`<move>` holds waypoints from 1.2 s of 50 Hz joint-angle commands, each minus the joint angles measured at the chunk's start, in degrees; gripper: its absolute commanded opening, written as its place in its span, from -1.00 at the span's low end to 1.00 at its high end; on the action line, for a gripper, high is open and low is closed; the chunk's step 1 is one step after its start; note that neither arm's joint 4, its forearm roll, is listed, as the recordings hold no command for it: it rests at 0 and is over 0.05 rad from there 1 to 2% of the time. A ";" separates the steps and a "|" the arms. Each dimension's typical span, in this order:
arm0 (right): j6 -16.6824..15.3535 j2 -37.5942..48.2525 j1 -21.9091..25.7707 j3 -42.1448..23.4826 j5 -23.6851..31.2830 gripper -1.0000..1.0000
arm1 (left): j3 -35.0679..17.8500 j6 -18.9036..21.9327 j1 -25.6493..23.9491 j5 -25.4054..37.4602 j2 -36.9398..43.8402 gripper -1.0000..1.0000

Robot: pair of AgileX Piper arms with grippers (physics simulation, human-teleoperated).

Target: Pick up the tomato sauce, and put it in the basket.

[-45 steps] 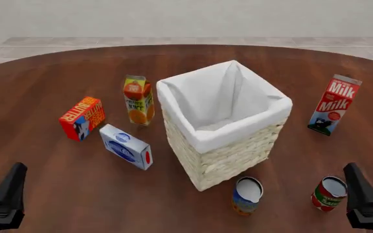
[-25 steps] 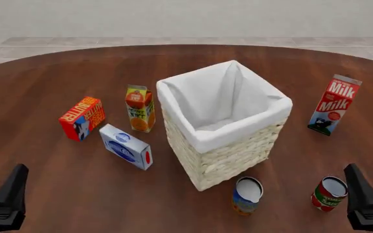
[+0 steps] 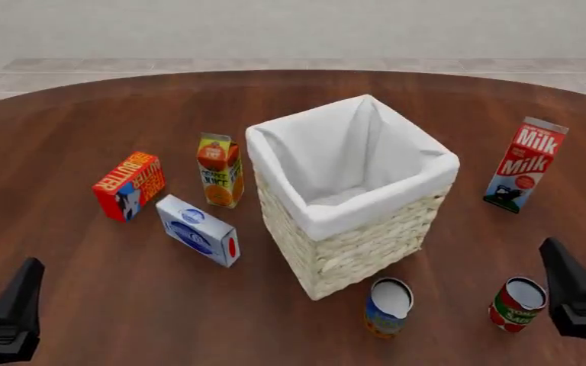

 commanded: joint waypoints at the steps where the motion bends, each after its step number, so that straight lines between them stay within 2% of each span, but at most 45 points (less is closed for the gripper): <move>1: 0.40 9.78 1.58 -7.19 4.52 1.00 | 0.06 -0.12 0.12 0.20 -0.06 1.00; 3: 1.59 11.71 2.17 -9.62 7.02 1.00 | 0.07 -0.11 0.11 0.45 -0.28 1.00; 17: -1.63 18.64 3.97 -21.48 18.34 1.00 | 0.07 0.08 0.09 0.06 -0.24 1.00; 23: -2.75 23.39 4.24 -24.05 22.12 1.00 | -0.28 -0.05 0.10 0.03 0.23 1.00; 28: -2.30 25.57 3.95 -26.06 24.56 1.00 | -0.24 0.05 0.09 -0.07 0.16 1.00; 31: -2.91 26.70 3.47 -26.39 25.58 1.00 | -0.10 0.07 0.09 -0.24 0.16 1.00; 35: -1.94 27.98 3.41 -25.94 27.34 1.00 | 0.03 0.05 0.09 -0.11 -0.05 1.00; 38: -3.21 28.32 2.42 -25.79 27.78 1.00 | -0.02 0.01 0.10 -0.26 0.20 1.00; 49: -3.85 30.07 1.26 -23.28 28.53 1.00 | 0.05 -0.01 0.10 0.02 -0.05 1.00; 60: -5.91 30.76 -0.96 -22.40 29.23 1.00 | 0.02 -0.01 0.10 -0.10 0.08 1.00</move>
